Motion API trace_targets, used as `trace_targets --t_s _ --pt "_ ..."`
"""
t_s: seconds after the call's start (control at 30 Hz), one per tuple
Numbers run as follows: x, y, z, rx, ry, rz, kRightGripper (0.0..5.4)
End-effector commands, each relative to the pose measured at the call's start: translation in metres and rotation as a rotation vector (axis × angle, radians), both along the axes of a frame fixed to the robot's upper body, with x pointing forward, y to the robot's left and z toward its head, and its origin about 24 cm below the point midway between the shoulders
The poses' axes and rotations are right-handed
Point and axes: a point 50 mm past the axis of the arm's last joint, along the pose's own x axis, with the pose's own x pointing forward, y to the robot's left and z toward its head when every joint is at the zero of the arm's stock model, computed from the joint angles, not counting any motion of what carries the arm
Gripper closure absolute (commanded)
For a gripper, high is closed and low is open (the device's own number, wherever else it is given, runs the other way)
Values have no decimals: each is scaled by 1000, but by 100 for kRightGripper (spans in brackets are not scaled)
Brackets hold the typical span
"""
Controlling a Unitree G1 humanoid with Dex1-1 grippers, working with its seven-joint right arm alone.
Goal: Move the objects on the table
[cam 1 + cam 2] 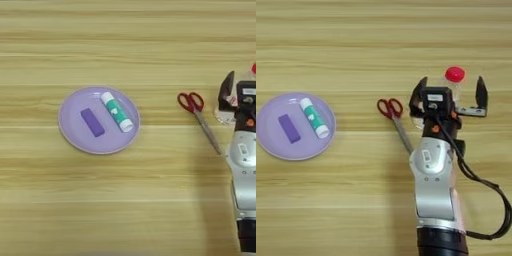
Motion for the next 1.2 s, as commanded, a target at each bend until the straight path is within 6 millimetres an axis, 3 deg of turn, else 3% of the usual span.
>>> trace_targets --t_s 0.03,0.5,0.7,1.2 --pt "5 -2 23 27 -98 6 4" --pt "13 -9 12 177 -36 74 4" --pt "21 -23 0 255 12 70 4" --pt "38 -35 -16 292 76 109 4"
